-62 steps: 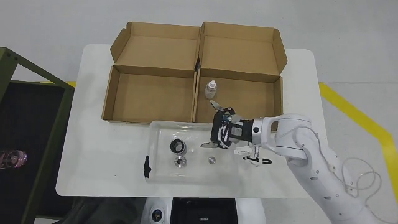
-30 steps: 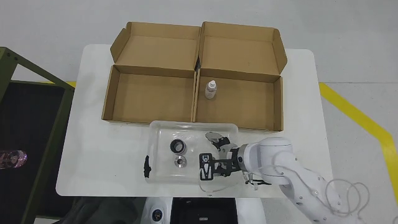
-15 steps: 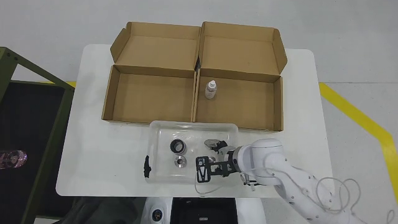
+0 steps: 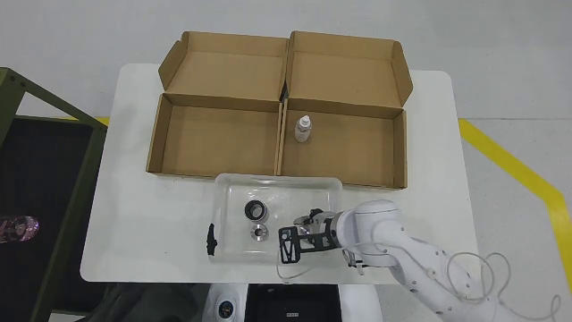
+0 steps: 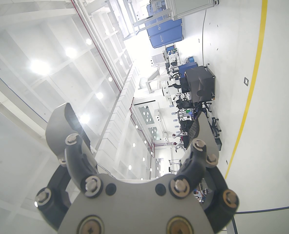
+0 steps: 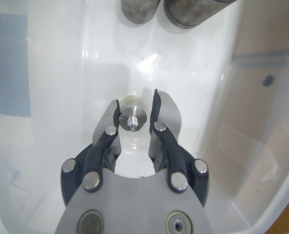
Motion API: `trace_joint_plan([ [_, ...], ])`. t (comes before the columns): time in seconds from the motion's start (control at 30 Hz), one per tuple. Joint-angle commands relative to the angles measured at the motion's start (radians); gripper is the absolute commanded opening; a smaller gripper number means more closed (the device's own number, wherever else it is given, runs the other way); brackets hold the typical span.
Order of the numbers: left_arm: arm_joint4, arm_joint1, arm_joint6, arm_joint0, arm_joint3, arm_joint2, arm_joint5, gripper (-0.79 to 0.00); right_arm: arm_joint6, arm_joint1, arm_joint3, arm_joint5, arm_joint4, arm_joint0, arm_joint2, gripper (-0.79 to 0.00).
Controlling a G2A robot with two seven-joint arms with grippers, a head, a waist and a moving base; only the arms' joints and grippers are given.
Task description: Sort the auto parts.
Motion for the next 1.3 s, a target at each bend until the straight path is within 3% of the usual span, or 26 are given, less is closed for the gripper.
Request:
trace_joint_plan([
  [0.0,0.0,0.0,0.0,0.0,0.0,0.0,0.0,0.0,-0.001,0.0,0.0,-0.002,0.005,0.001,-0.002,-0.785],
  [0.47,0.0,0.0,0.0,0.0,0.0,0.0,0.0,0.0,-0.131,0.007,-0.028,-0.013,0.039,0.009,0.024,-0.785],
  [0.97,0.0,0.0,0.0,0.0,0.0,0.0,0.0,0.0,-0.608,0.034,-0.076,-0.005,0.039,-0.066,0.204,-0.785],
  [1.27,0.0,0.0,0.0,0.0,0.0,0.0,0.0,0.0,-0.798,0.047,-0.078,0.02,0.019,-0.106,0.305,-0.785],
])
